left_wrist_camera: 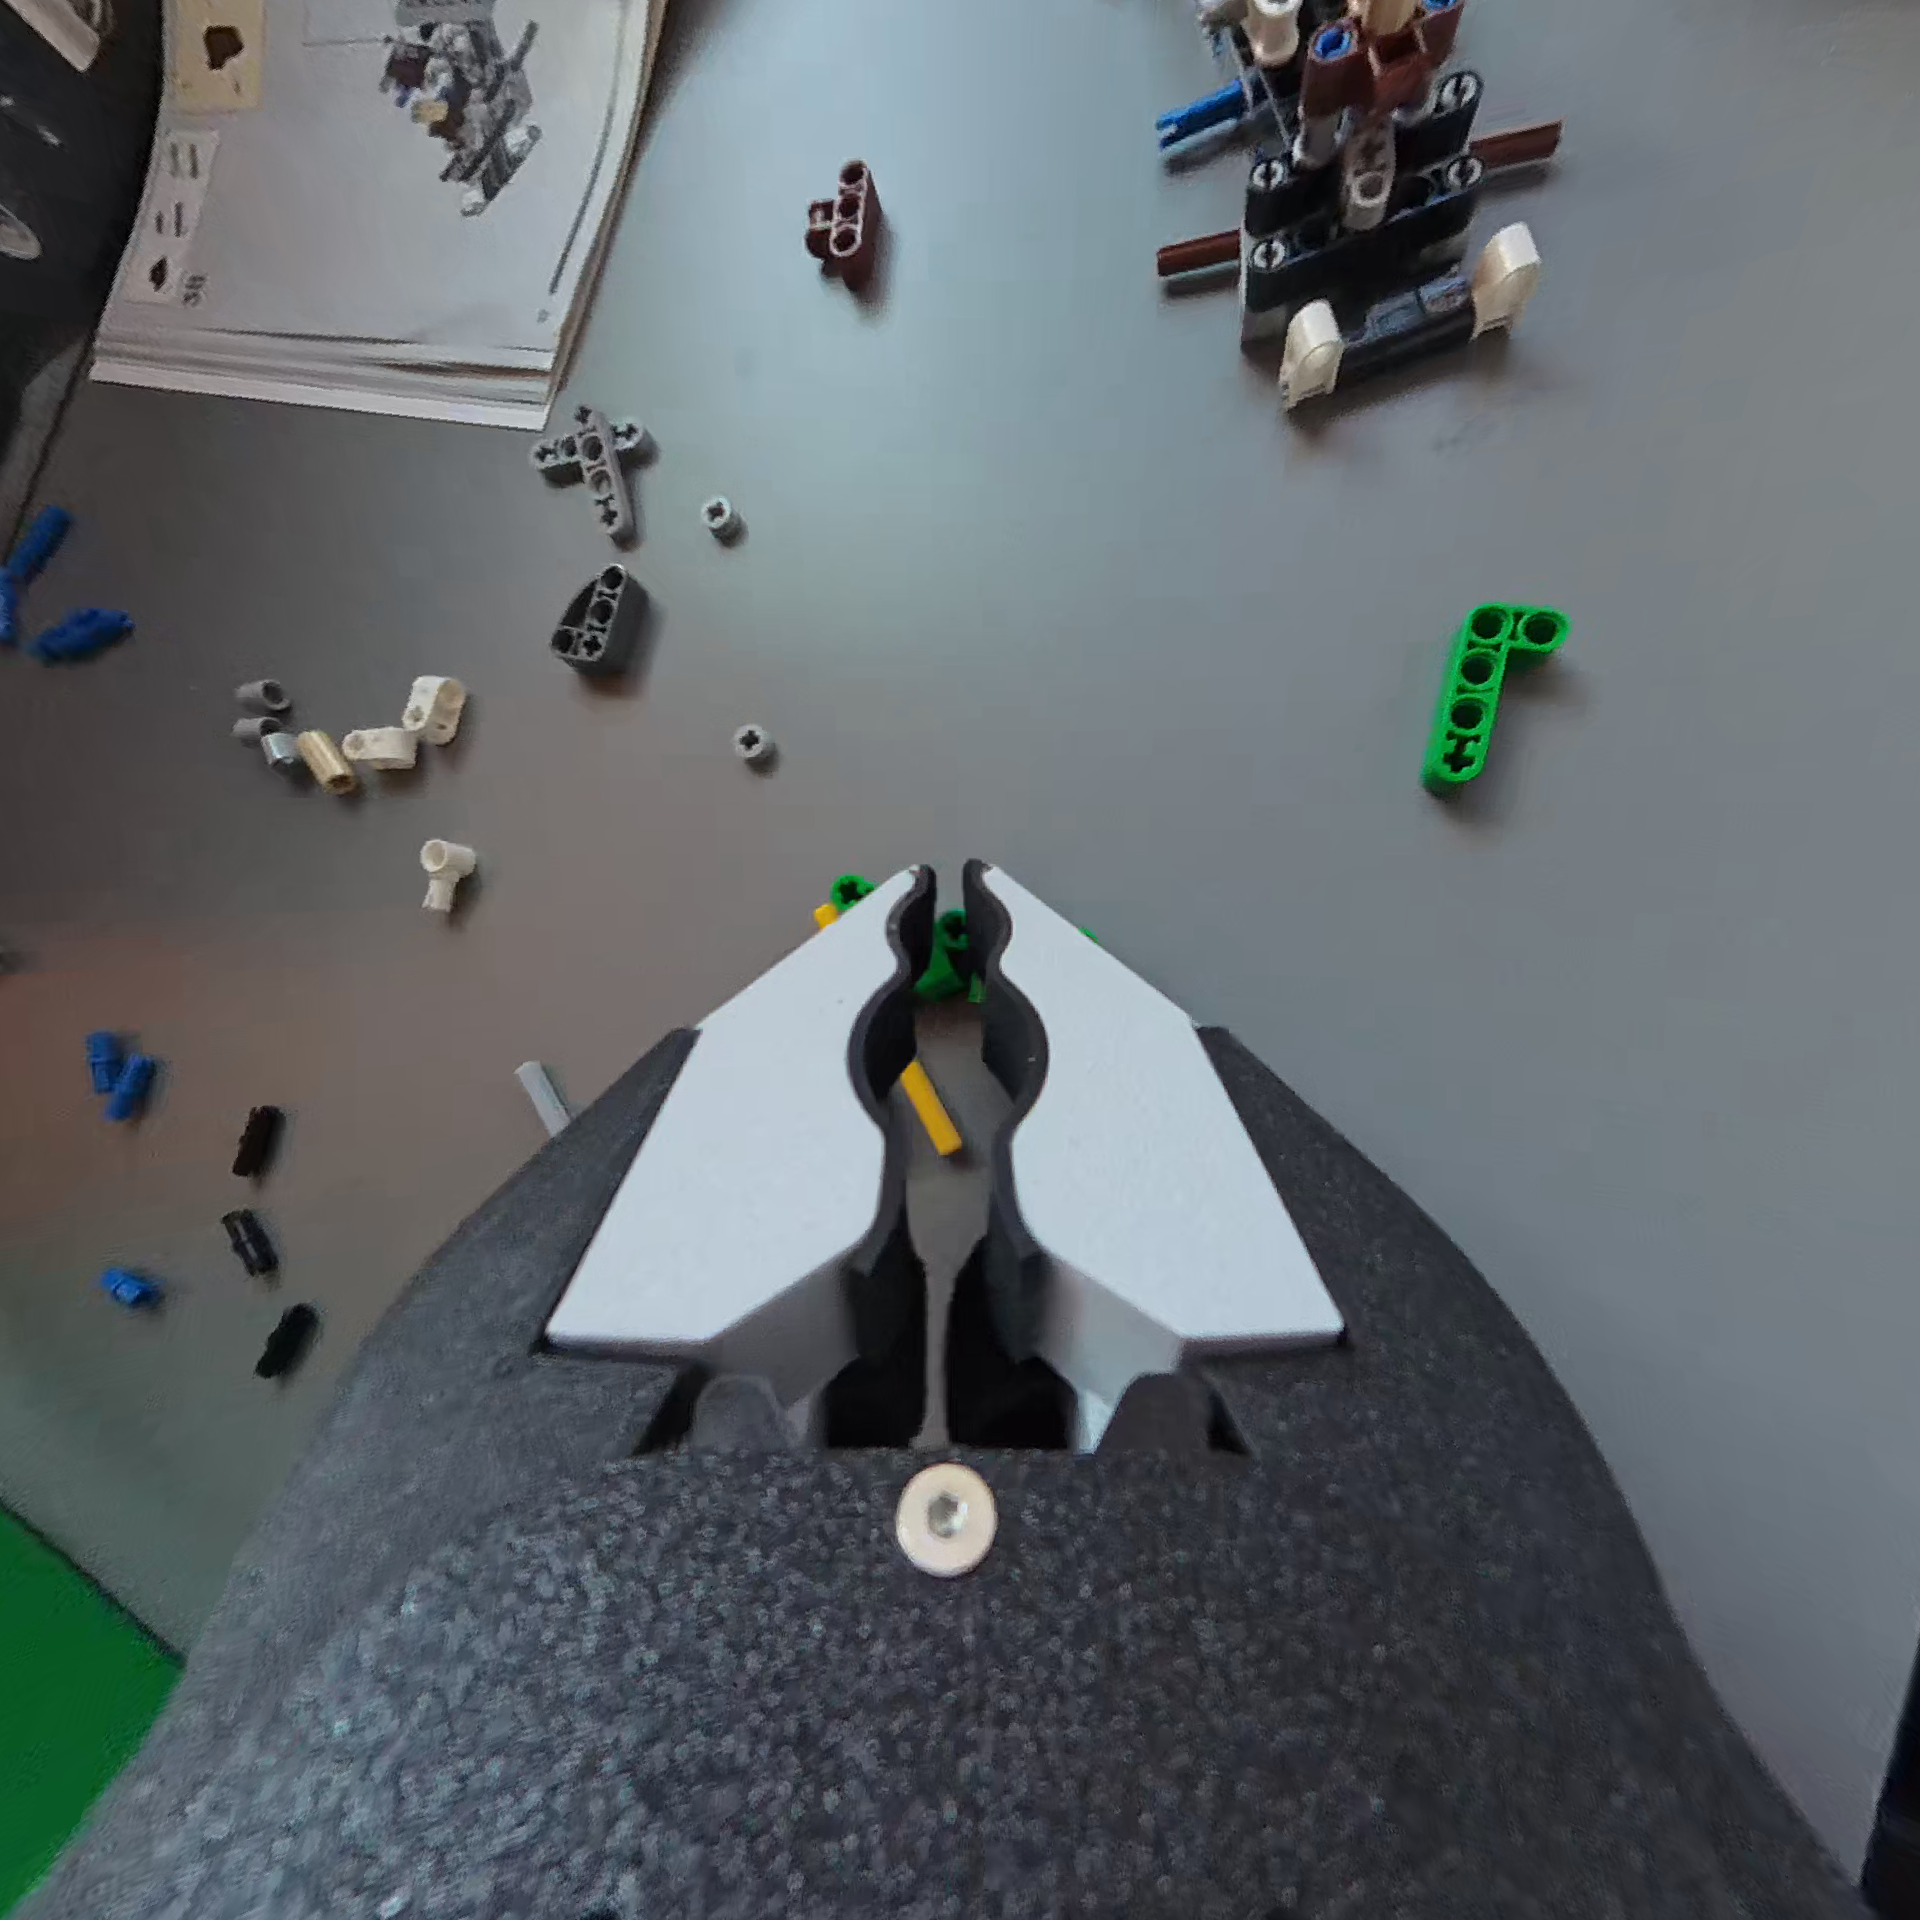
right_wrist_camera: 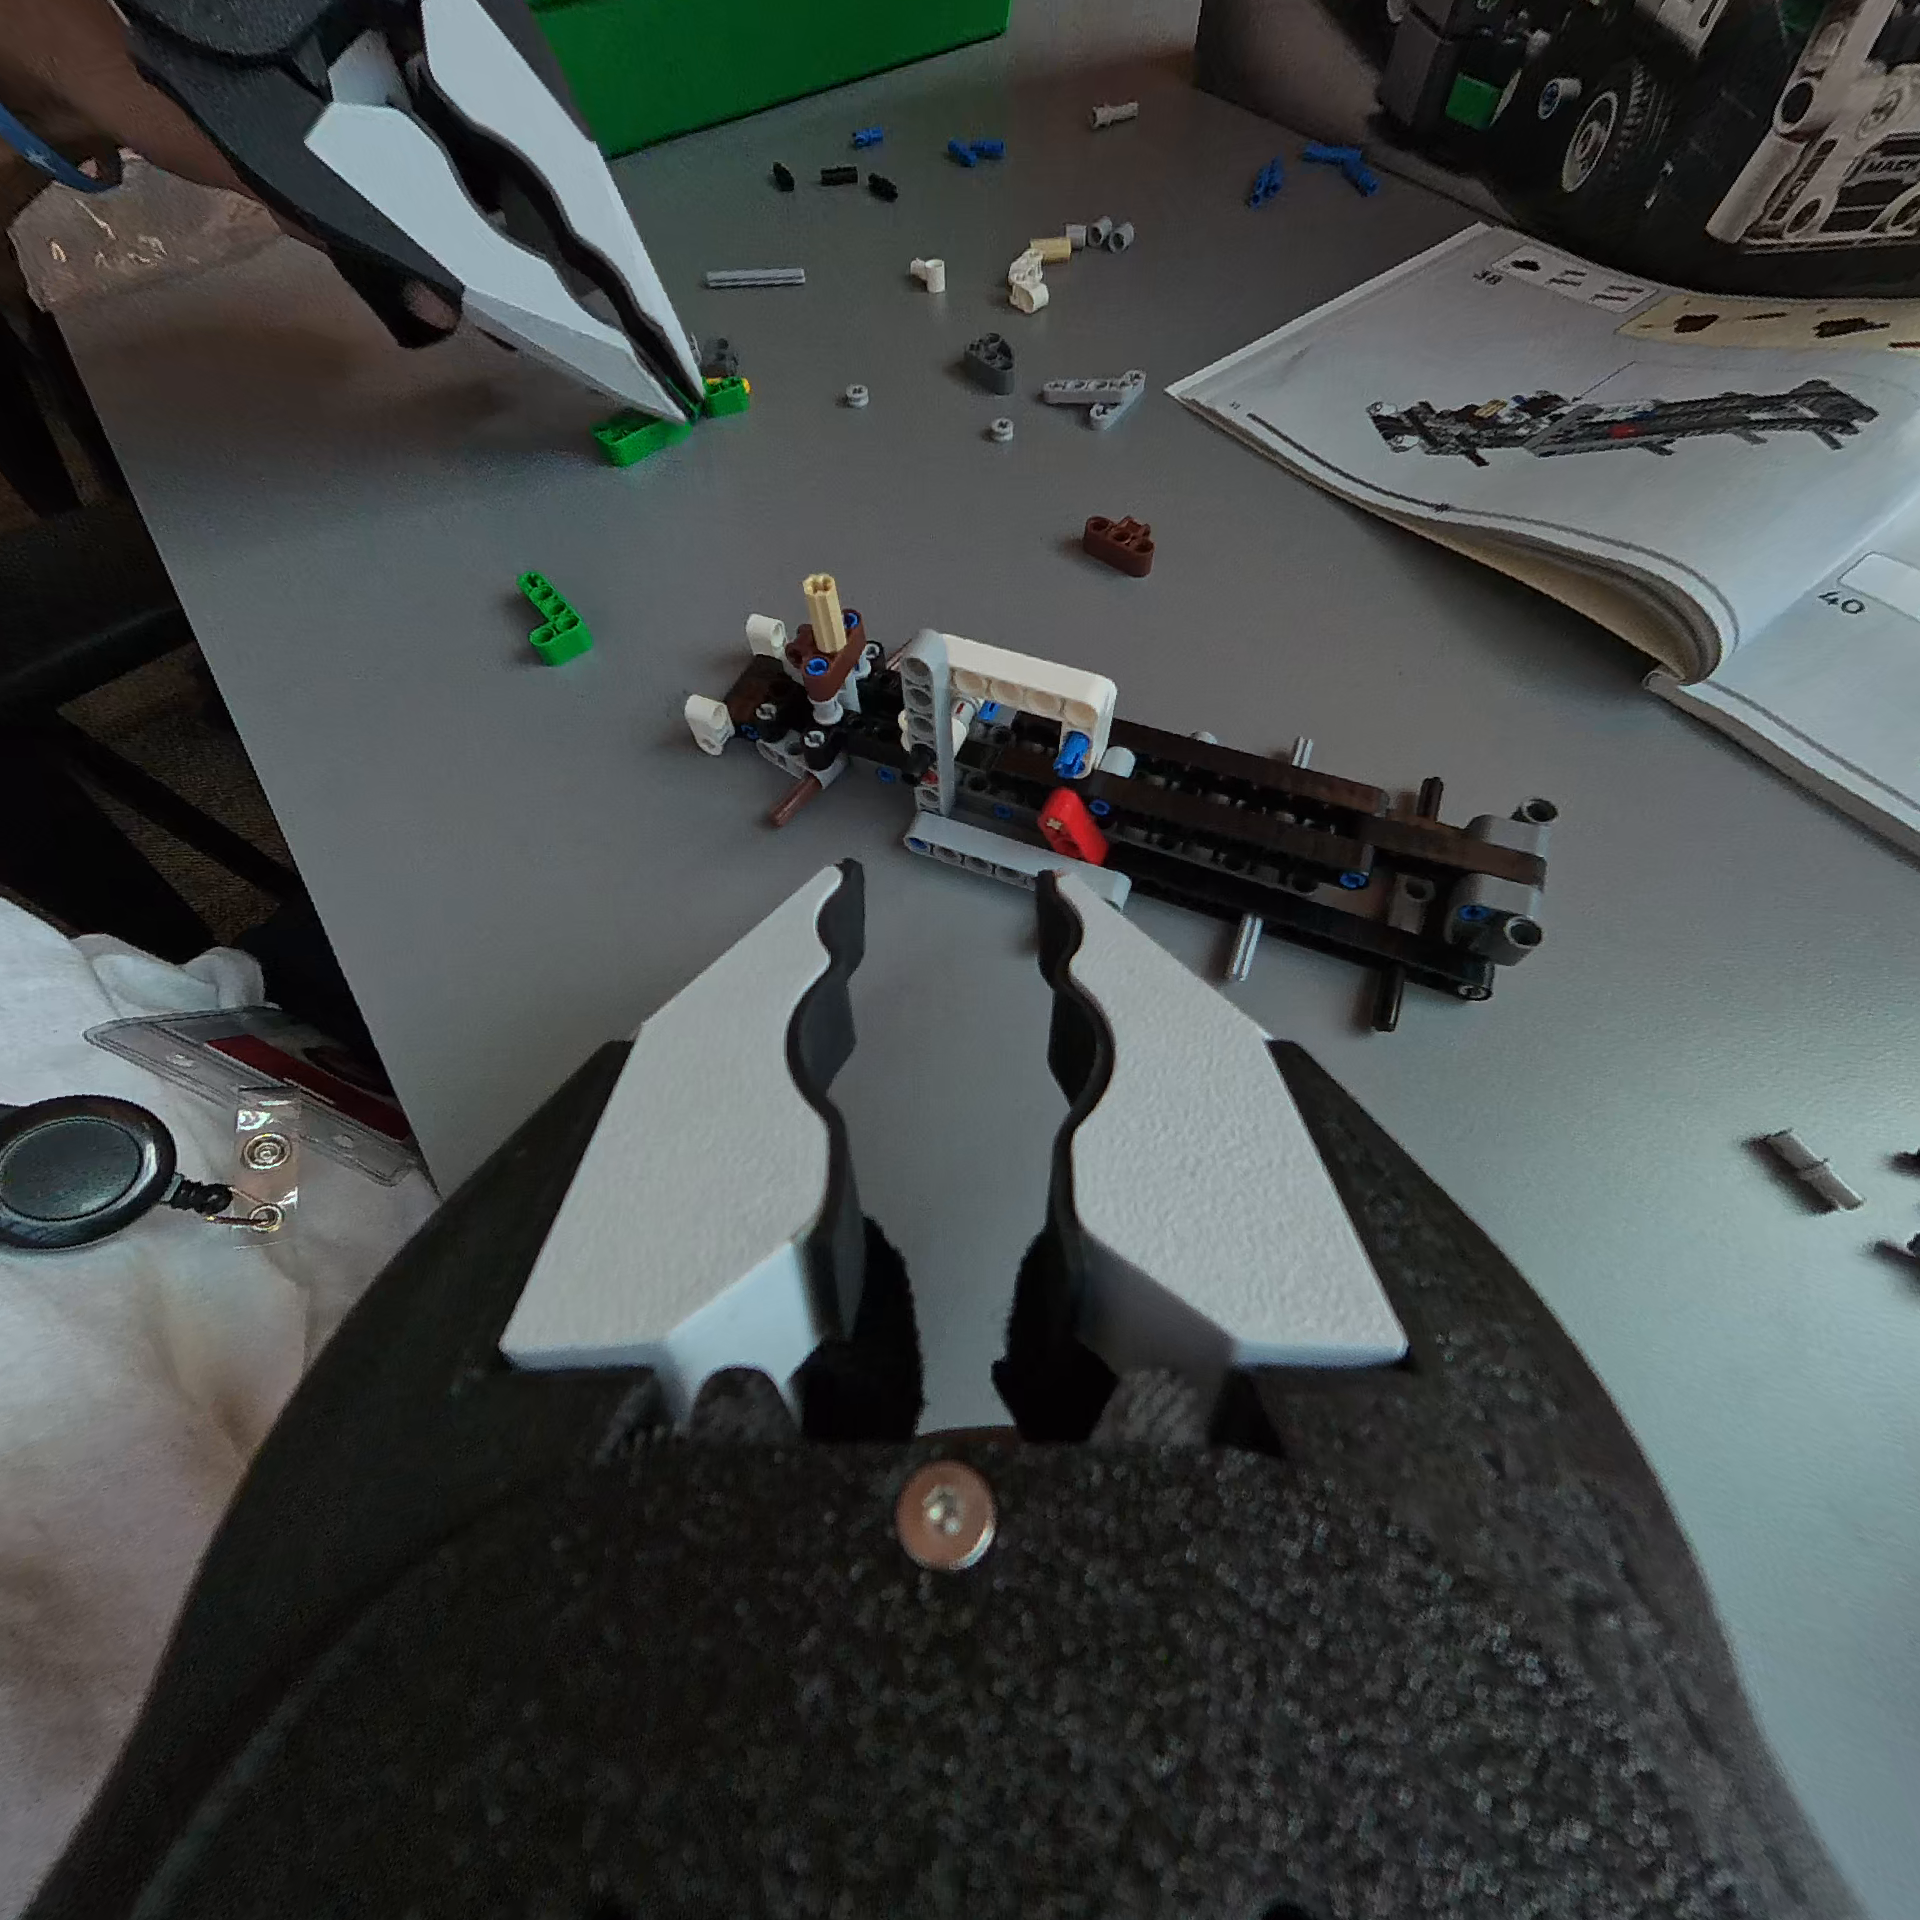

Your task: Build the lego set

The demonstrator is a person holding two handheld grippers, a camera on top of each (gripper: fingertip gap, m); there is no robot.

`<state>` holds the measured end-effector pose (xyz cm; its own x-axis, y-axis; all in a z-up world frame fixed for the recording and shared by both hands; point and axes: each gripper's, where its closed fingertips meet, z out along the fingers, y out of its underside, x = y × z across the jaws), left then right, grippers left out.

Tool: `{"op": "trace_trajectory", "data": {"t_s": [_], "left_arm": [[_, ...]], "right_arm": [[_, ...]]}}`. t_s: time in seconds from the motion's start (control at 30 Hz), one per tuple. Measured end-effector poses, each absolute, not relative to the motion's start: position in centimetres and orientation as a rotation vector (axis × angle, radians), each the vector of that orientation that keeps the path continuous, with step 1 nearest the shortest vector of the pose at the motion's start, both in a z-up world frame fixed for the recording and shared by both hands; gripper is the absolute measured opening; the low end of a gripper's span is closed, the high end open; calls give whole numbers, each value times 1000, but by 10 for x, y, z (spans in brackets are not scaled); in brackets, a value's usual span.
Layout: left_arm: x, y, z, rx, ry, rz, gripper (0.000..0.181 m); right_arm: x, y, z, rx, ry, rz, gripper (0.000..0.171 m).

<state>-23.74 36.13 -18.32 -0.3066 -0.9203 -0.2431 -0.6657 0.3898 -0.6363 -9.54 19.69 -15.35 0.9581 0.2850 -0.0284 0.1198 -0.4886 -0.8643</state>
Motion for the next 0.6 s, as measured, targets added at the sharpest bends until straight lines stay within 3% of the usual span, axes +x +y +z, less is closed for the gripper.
{"op": "trace_trajectory", "data": {"t_s": [0.17, 0.27, 0.43, 0.6], "left_arm": [[-237, 308, -158, -1284, 2080, -816, 19], [-235, 274, -169, -1252, 2137, -852, 14], [-233, 266, -188, -1246, 2158, -772, 6], [-244, 318, -187, -1377, 2043, -610, 6]], "right_arm": [[-97, 198, -154, -2086, -293, 205, 33], [-96, 198, -155, -2087, -285, 212, 33], [-99, 197, -156, -2089, -301, 210, 32], [-97, 197, -152, -2079, -294, 209, 32]]}}
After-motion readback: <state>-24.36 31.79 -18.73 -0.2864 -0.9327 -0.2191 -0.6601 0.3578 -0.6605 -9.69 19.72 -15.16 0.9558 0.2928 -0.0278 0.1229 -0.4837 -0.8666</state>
